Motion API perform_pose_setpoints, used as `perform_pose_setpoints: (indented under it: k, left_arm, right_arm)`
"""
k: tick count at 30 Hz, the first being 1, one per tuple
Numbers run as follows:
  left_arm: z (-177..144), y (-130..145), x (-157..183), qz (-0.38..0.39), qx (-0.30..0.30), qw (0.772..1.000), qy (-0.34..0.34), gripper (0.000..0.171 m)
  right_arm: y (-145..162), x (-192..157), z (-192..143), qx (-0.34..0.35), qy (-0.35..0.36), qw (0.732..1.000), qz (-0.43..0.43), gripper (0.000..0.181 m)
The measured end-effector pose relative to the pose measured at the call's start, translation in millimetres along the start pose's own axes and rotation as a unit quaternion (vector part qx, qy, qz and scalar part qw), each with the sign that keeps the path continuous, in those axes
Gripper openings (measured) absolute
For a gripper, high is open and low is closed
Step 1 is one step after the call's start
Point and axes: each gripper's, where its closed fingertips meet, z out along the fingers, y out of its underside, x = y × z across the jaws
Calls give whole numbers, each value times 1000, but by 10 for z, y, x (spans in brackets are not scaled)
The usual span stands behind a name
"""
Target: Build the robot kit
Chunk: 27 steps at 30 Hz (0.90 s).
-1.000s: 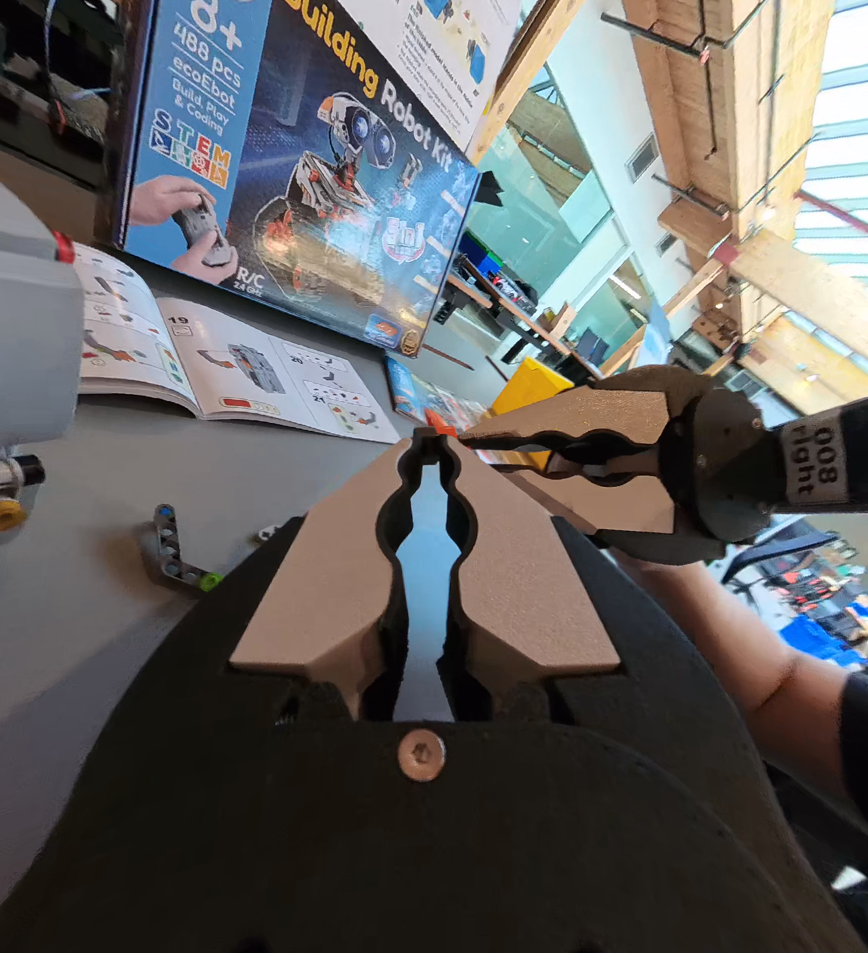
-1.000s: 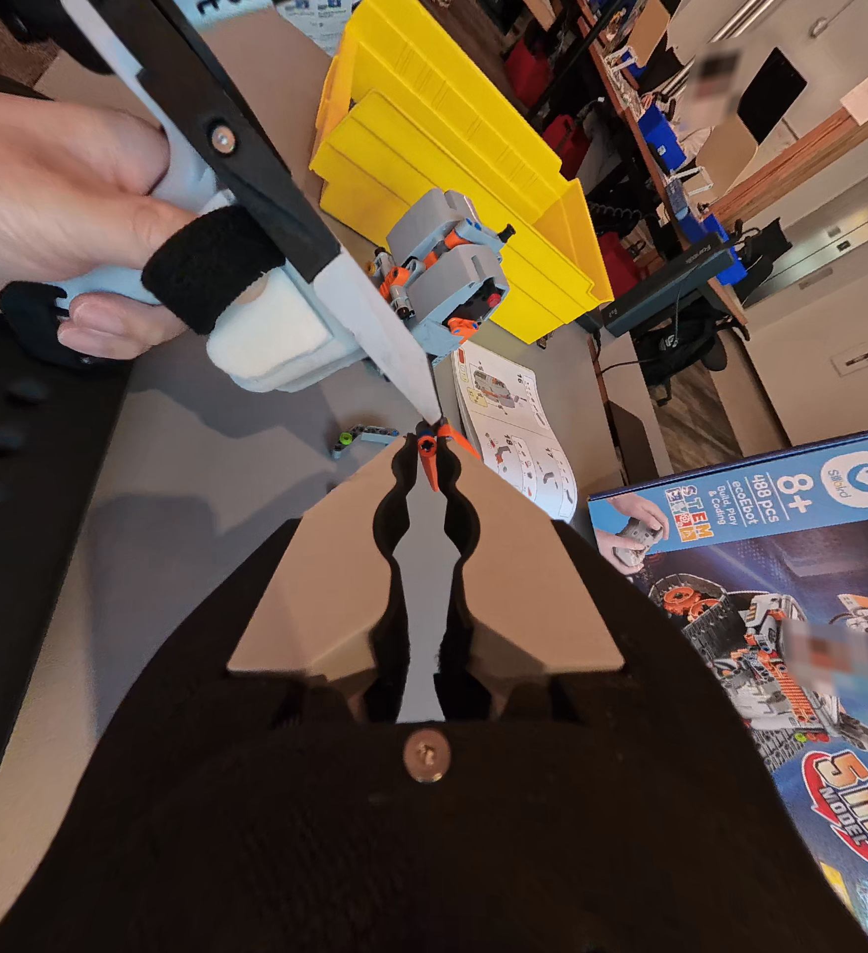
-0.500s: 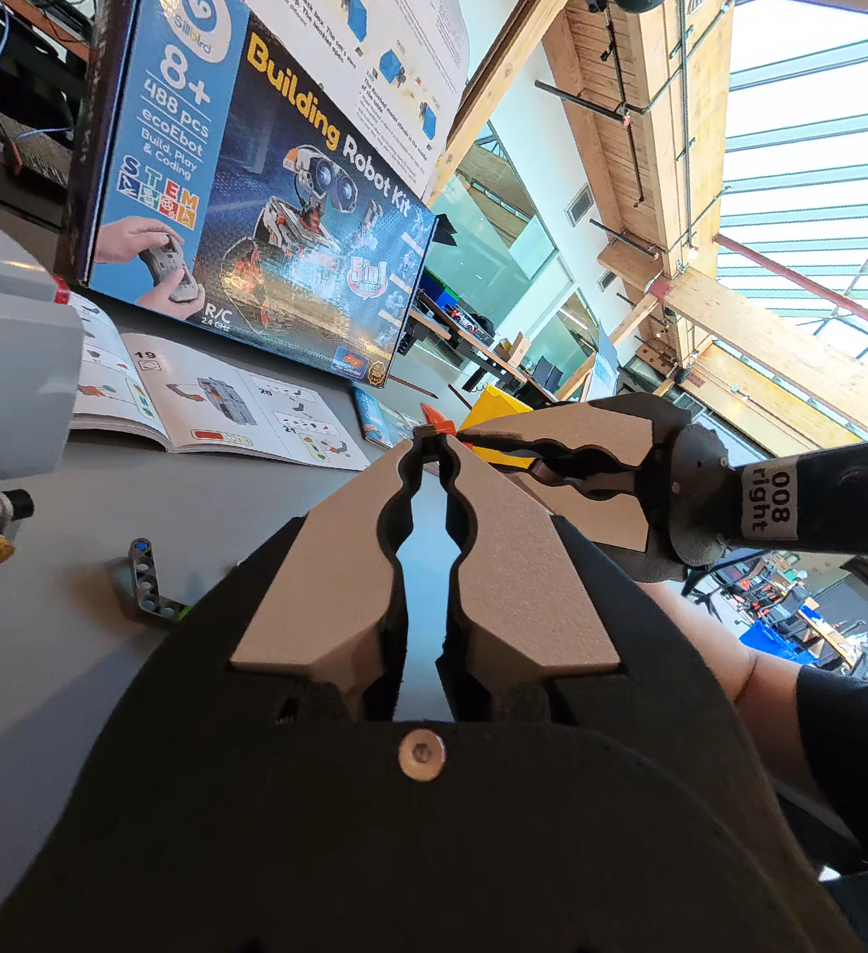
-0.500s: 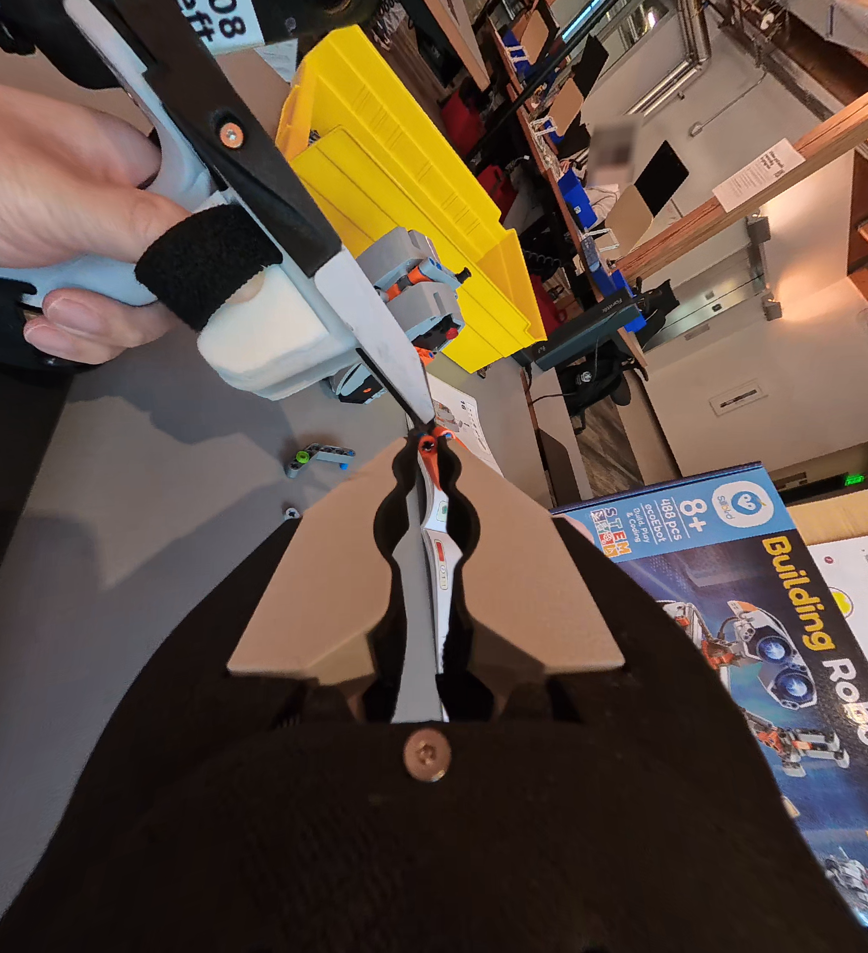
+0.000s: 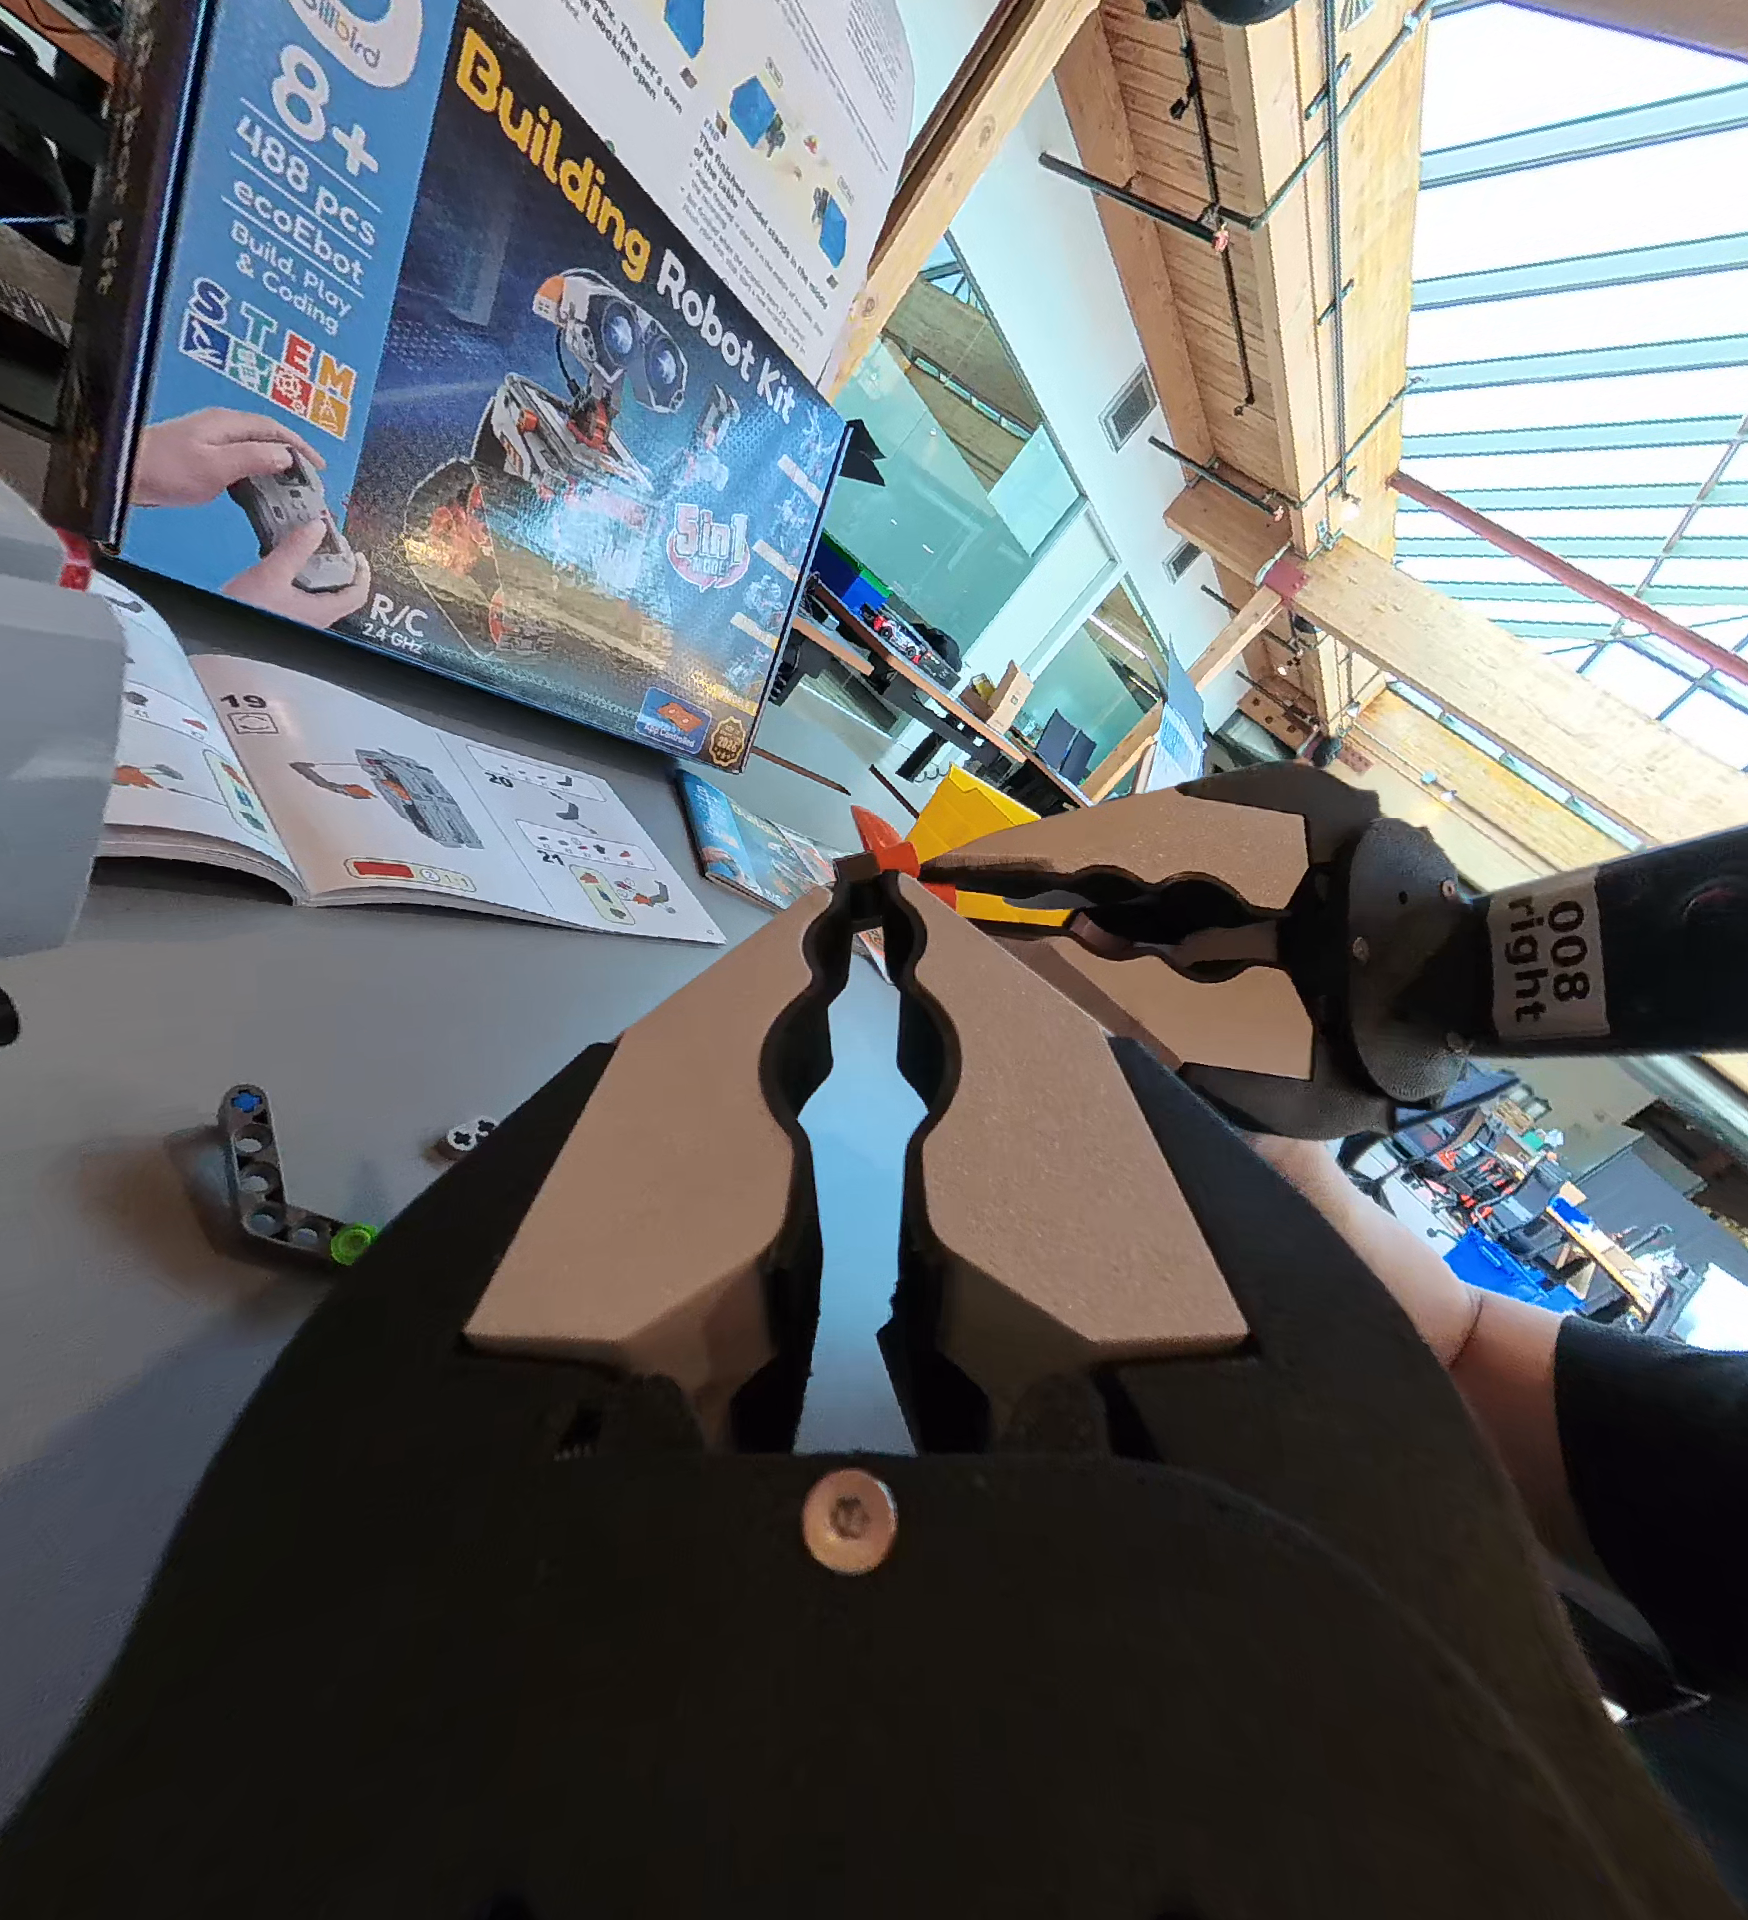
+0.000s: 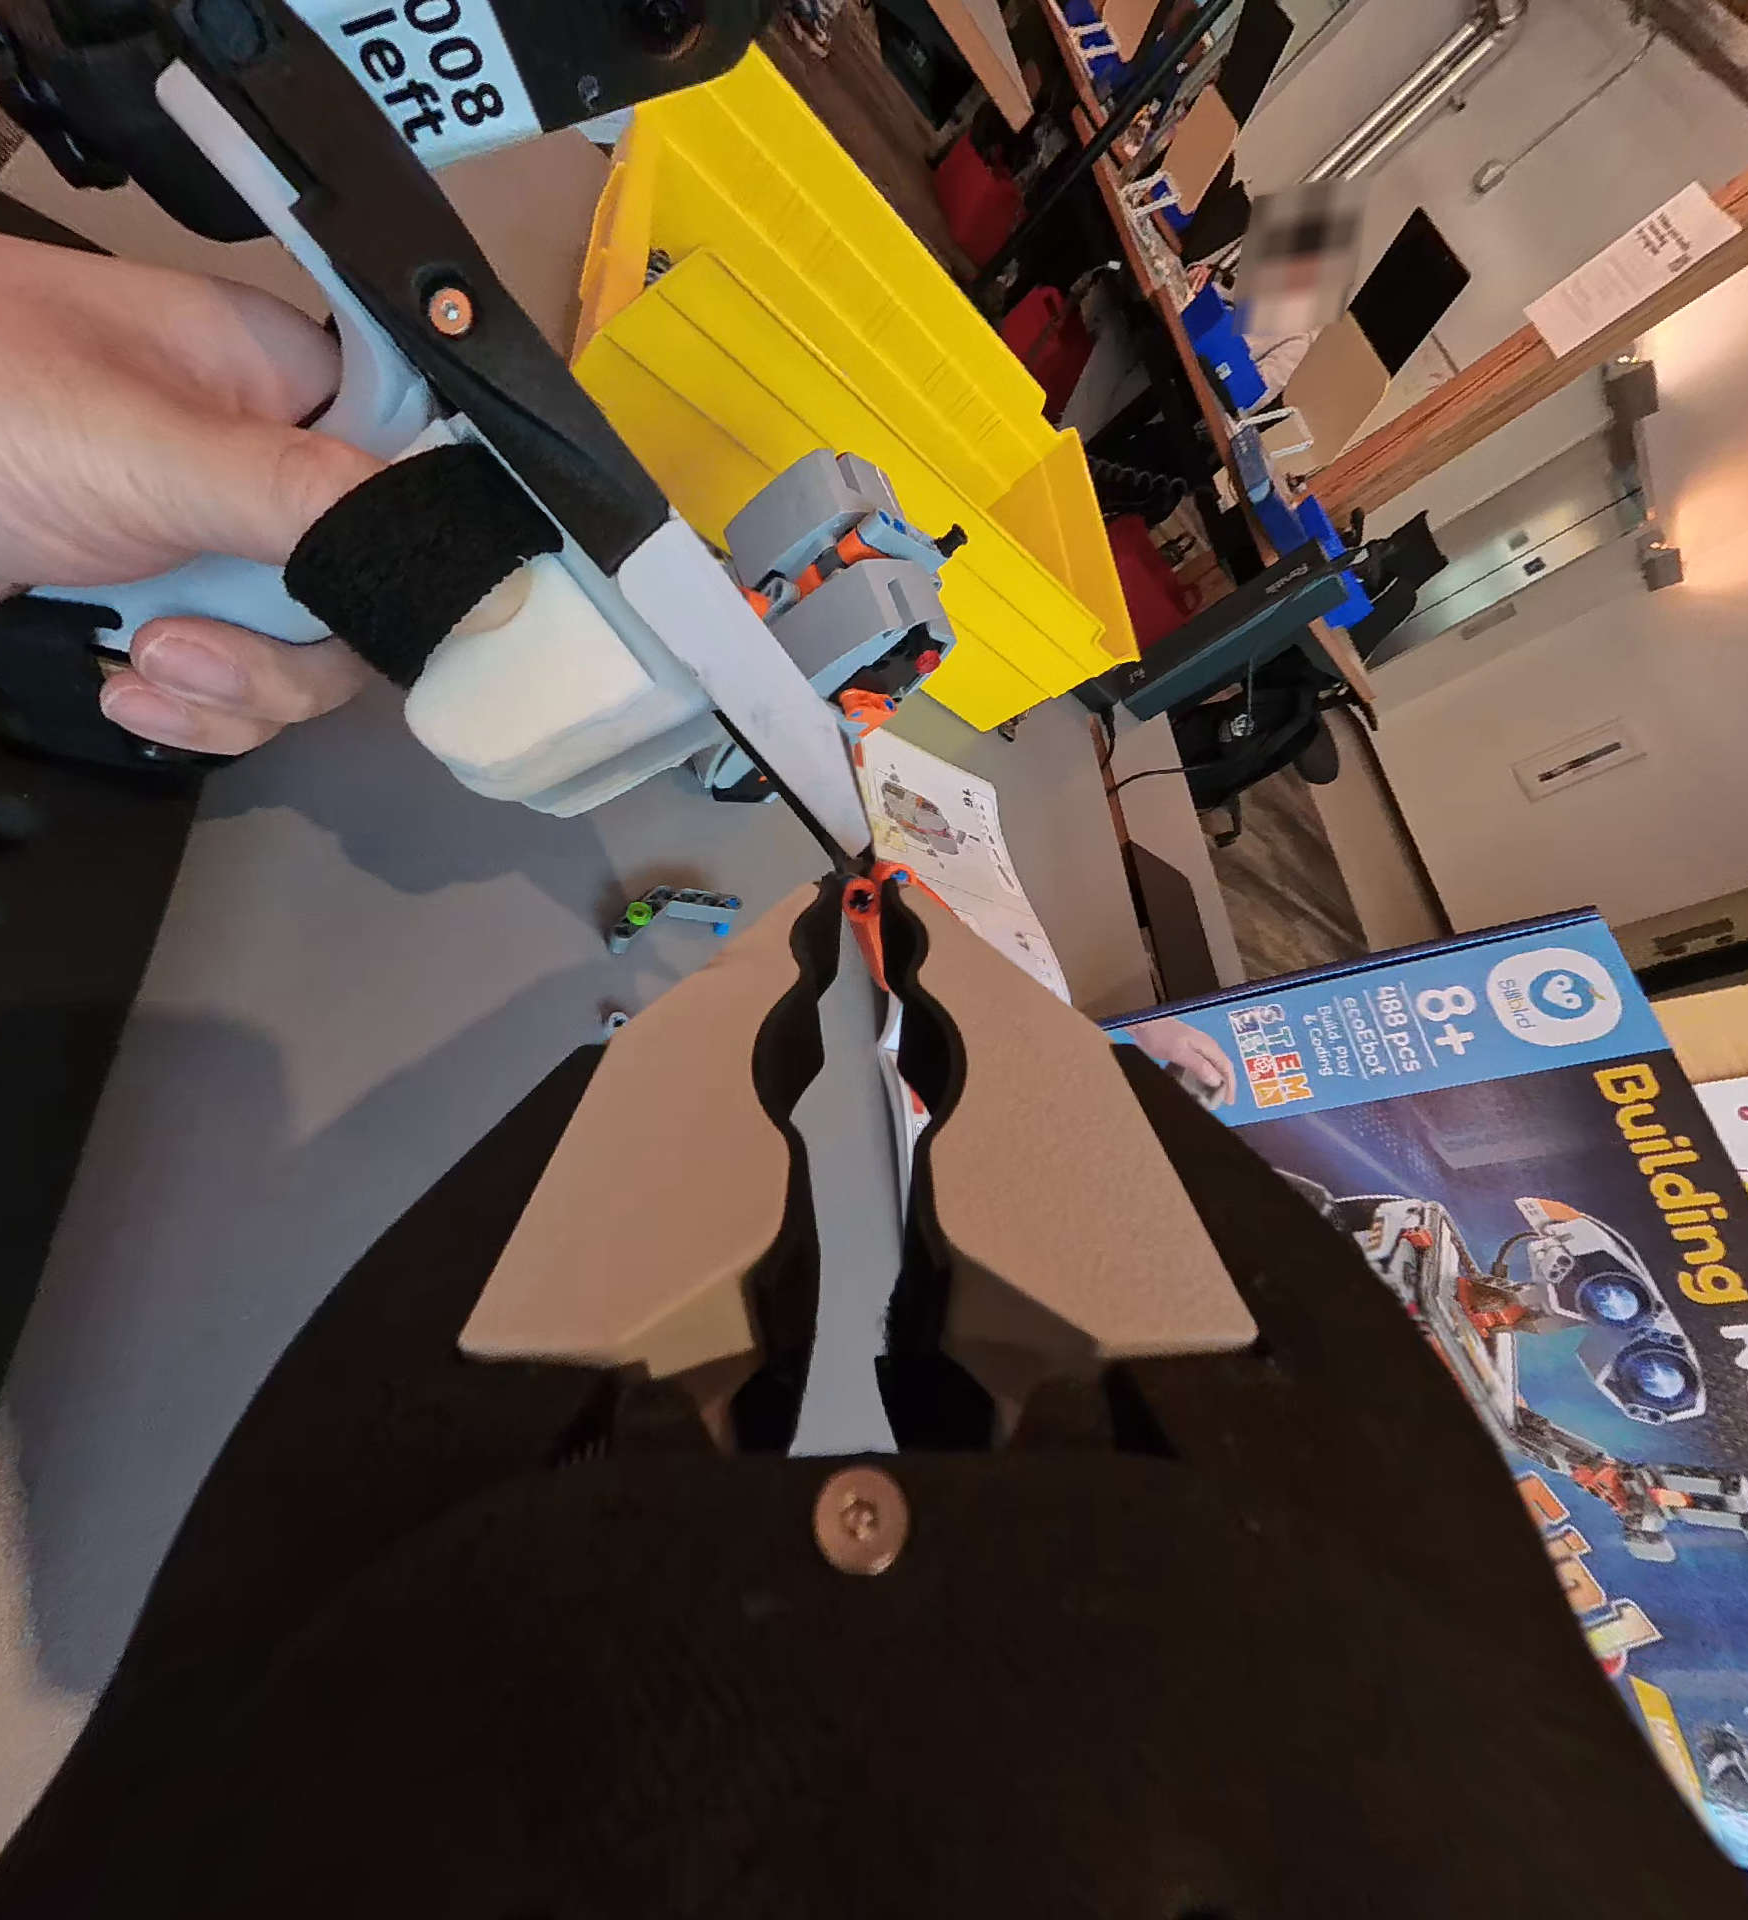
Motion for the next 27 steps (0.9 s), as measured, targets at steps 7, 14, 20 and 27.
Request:
perform_pose_setpoints:
  k: [7, 14, 20, 27]
  left_arm:
    - [8, 25, -2, 5, -7, 1000, -2, 4]
    - [22, 53, 14, 11, -11, 1000, -8, 4]
    - [-7, -24, 56, 22, 19, 999, -14, 4]
    - [-26, -66, 98, 80, 32, 996, -37, 4]
  right_arm:
    - [25, -16, -3, -11, -4, 1000, -6, 7]
    - [52, -16, -29, -8, -43, 997, 62, 7]
    - [-18, 39, -28, 7, -32, 991, 131, 7]
    - [-44, 63, -32, 9, -29, 986, 165, 7]
